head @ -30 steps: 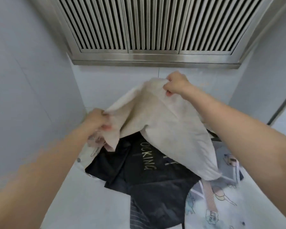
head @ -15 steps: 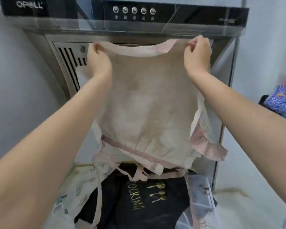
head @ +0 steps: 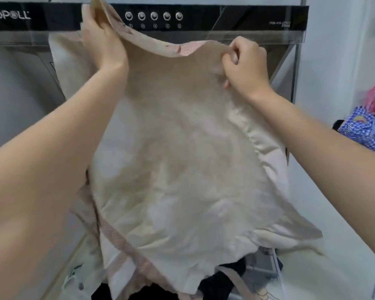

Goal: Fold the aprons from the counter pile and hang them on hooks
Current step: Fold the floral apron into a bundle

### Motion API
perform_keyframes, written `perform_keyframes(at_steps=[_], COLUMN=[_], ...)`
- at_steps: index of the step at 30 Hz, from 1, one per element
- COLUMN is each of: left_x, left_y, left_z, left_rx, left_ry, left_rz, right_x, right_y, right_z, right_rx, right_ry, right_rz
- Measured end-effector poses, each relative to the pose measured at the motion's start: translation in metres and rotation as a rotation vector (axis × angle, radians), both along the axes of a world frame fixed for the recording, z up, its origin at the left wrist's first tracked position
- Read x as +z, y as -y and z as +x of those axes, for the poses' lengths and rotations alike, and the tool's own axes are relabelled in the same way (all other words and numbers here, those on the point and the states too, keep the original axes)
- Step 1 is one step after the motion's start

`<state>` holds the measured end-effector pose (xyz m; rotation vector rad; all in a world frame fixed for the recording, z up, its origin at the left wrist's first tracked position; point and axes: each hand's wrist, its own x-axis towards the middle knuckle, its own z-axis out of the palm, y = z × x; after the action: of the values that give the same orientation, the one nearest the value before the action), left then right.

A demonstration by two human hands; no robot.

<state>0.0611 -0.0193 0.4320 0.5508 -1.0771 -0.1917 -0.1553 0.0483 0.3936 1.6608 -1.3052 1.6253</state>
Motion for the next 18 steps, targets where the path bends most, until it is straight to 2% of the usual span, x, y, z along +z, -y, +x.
perform_keyframes(at_steps=[3,5,8,10,13,14,16,18], left_x=[-0.004,-0.035,-0.116,-0.183,-0.287,-0.317,-0.379,-0.426], left_y=[0.02,0.044,0.1,0.135,0.16,0.162,0.16,0.159], left_z=[-0.028,-0.066,-0.13,-0.17,-0.221,-0.228,-0.224,-0.2], left_rx=[0.053,0.055,-0.059,-0.207,-0.554,-0.618,-0.646,-0.588], left_ry=[0.17,0.335,0.475,0.608,0.893,0.977,1.081,1.154], left_rz=[0.029,0.135,0.351,0.532,0.693,0.729,0.843,0.927], right_x=[-0.028,-0.064,-0.141,-0.201,-0.295,-0.321,-0.373,-0.406], right_y=[0.023,0.04,0.068,0.084,0.101,0.101,0.102,0.109], right_z=[-0.016,-0.04,-0.089,-0.123,-0.173,-0.184,-0.205,-0.211], right_rx=[-0.092,-0.103,-0.115,-0.144,-0.203,-0.233,-0.317,-0.311], right_ry=[-0.006,0.028,0.15,0.253,0.393,0.395,0.256,0.154], right_rz=[0.141,0.312,0.715,0.987,1.273,1.353,1.547,1.681])
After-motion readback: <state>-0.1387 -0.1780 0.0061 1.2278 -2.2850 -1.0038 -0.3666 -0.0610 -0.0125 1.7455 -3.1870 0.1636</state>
